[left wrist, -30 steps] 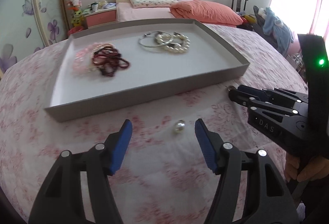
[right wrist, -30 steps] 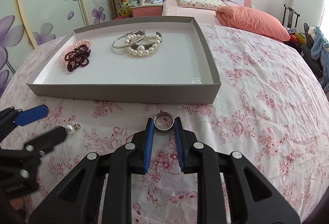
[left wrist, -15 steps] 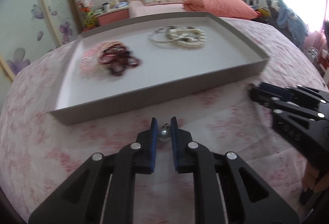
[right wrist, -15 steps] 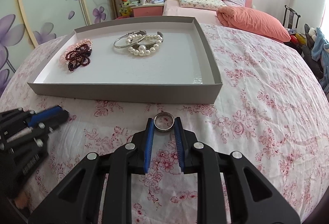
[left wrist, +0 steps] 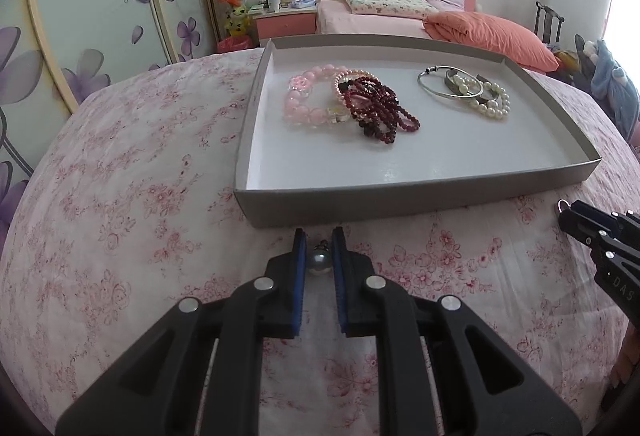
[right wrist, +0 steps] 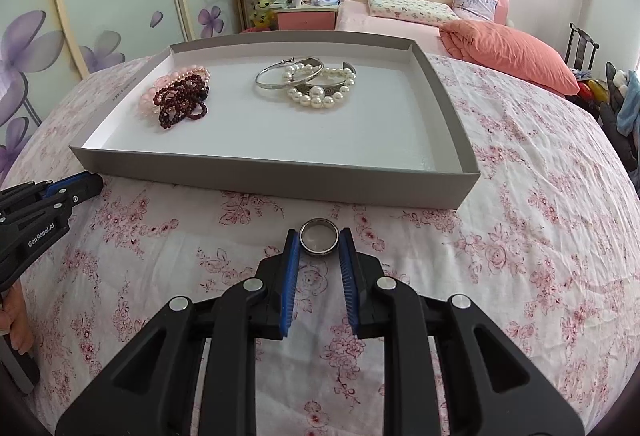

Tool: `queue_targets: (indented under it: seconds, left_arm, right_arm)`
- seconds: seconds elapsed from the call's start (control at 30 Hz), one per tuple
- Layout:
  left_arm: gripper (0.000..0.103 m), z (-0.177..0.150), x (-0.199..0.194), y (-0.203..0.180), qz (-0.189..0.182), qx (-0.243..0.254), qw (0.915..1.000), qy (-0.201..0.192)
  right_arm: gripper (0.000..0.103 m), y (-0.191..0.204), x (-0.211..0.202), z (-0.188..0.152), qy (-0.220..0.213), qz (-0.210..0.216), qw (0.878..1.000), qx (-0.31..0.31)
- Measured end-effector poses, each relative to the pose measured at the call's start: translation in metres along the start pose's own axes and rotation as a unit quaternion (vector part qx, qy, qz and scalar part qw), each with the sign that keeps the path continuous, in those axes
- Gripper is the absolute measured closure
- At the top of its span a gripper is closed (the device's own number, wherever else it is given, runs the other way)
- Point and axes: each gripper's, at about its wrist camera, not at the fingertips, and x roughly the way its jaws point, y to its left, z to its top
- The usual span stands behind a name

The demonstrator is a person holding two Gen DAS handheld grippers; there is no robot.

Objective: Organize jewelry
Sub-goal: 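Carry the ring and pearl stud into the grey tray and open both tools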

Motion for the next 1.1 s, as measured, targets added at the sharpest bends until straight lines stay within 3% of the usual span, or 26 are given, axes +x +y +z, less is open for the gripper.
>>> queue_targets:
  seconds: [0.97,1.1]
  left_arm:
    - [0.089,-0.0032,-0.001,0.0007,0.001,0.001,1.0,0.0]
    - [0.089,-0.0034,-0.0019,0.0007,-0.004,0.0,1.0,-0.002]
  right_arm:
    - [0.081,-0.0002,0.0035,0.0032,0.0,0.001,1.0,-0.001]
    - [0.082,0.0011,-0.0025,0.0004,-0.011,0.019,1.0,0.001]
